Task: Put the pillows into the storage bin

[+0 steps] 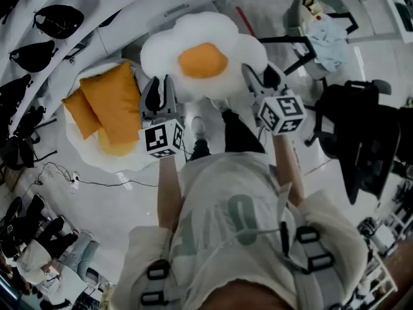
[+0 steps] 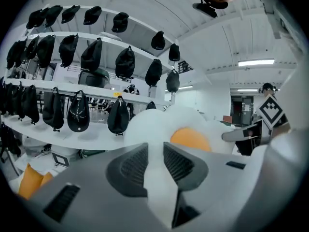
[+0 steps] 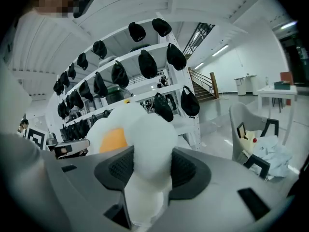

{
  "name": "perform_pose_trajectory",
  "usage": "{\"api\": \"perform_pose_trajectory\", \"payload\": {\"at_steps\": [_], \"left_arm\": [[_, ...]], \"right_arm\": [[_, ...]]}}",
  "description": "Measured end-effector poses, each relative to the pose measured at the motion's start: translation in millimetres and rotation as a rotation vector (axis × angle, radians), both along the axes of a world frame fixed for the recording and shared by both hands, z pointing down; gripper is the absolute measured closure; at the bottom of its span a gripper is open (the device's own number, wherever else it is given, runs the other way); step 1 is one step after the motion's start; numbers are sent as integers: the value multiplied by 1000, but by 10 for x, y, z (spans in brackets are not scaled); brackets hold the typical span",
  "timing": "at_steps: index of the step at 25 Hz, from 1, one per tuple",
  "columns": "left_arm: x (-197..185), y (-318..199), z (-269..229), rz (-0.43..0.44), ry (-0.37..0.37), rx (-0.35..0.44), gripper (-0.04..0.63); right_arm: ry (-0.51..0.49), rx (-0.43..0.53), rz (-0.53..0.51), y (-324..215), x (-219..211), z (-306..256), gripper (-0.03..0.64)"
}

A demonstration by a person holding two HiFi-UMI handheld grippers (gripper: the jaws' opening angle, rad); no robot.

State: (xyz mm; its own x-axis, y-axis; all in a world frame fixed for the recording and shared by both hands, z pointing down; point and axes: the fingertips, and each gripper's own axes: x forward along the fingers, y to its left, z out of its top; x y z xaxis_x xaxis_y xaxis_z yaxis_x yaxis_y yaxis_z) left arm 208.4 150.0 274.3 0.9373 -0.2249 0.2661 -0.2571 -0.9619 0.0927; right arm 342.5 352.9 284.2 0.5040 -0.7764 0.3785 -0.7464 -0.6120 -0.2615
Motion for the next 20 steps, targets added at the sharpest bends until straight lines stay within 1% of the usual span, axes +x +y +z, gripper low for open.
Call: {"api": "perform_pose_trajectory", "payload": {"at_steps": [4, 7, 9, 10, 11, 13, 15, 17, 18, 20], "left_arm": [[162, -16, 84, -14, -13, -7, 495], [272, -88, 163, -20, -33, 7, 502], [371, -87, 196, 4, -36, 18, 517], [434, -63, 232, 25, -42, 22, 520], [506, -40, 296, 45, -53, 26, 520], [651, -75, 468, 56, -83, 21, 520], [708, -162, 597, 35, -103, -3, 520], [704, -164, 679, 27, -117, -15, 520], [706, -144, 723, 30, -126, -13, 520], [696, -120, 835, 33, -146, -13, 520]], "right_arm": [[-5, -17, -9, -12, 189, 83, 420], [-3, -27, -17, -51, 330, 147, 420], [-13, -30, -46, -111, 381, 191, 420], [-21, -44, -78, -170, 379, 255, 419], [-32, -79, -114, -246, 373, 390, 419], [-82, -205, -156, -419, 410, 929, 402], [-160, -346, -154, -544, 461, 1606, 330], [-181, -459, -173, -565, 476, 2027, 314], [-172, -492, -183, -560, 492, 2114, 316], [-157, -511, -198, -573, 497, 2160, 316]]}}
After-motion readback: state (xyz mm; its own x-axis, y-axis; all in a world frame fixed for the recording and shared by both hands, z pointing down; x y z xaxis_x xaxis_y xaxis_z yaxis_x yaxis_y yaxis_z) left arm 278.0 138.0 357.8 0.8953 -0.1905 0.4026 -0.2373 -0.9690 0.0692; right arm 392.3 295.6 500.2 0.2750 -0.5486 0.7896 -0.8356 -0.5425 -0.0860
